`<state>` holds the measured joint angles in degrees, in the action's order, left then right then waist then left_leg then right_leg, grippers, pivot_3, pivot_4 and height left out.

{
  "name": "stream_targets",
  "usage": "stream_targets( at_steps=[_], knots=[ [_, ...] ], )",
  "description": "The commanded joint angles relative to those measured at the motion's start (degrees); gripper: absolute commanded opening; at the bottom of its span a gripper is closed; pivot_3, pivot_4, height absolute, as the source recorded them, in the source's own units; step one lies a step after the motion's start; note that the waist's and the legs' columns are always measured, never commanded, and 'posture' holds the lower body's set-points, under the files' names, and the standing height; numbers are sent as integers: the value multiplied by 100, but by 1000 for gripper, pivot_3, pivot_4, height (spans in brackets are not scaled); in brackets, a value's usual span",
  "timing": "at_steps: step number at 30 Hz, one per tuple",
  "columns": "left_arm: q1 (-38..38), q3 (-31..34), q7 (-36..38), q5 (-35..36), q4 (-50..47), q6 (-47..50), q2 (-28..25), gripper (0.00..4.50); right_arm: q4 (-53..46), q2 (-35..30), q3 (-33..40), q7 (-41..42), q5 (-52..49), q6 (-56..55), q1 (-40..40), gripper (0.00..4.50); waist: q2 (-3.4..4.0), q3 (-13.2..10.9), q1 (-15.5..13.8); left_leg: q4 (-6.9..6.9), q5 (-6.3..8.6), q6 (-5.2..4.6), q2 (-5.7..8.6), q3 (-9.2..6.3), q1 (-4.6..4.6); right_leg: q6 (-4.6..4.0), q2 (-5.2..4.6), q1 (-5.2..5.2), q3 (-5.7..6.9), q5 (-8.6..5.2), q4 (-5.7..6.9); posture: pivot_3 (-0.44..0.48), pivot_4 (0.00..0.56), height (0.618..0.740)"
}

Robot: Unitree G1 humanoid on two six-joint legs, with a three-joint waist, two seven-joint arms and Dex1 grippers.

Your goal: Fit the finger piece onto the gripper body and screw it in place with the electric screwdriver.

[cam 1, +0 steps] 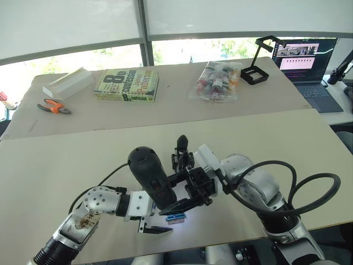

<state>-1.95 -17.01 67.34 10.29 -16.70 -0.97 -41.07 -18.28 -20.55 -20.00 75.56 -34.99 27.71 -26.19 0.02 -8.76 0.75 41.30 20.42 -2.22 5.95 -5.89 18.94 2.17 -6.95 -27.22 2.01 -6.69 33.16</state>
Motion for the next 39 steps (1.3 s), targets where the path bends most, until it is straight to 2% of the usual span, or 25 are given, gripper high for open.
stream_targets(
  at_steps=[1,30,39],
  knots=[
    [-31,8,-24,-1,-29,-87,8,4500,-212,73,30,1,-169,-104,-5,1922,0,0,0,0,0,0,0,0,0,0,0,0,0,0,0,0,150,738],
    [-96,1,-4,23,19,-87,2,4500,-229,48,50,-60,-206,-57,-20,1922,0,0,0,0,0,0,0,0,0,0,0,0,0,0,0,0,150,738],
    [25,237,-57,267,-219,154,-118,4500,-571,49,456,-403,-808,449,-379,1922,0,0,3,0,0,0,-1,0,0,0,1,0,0,0,0,0,150,738]
  ],
)
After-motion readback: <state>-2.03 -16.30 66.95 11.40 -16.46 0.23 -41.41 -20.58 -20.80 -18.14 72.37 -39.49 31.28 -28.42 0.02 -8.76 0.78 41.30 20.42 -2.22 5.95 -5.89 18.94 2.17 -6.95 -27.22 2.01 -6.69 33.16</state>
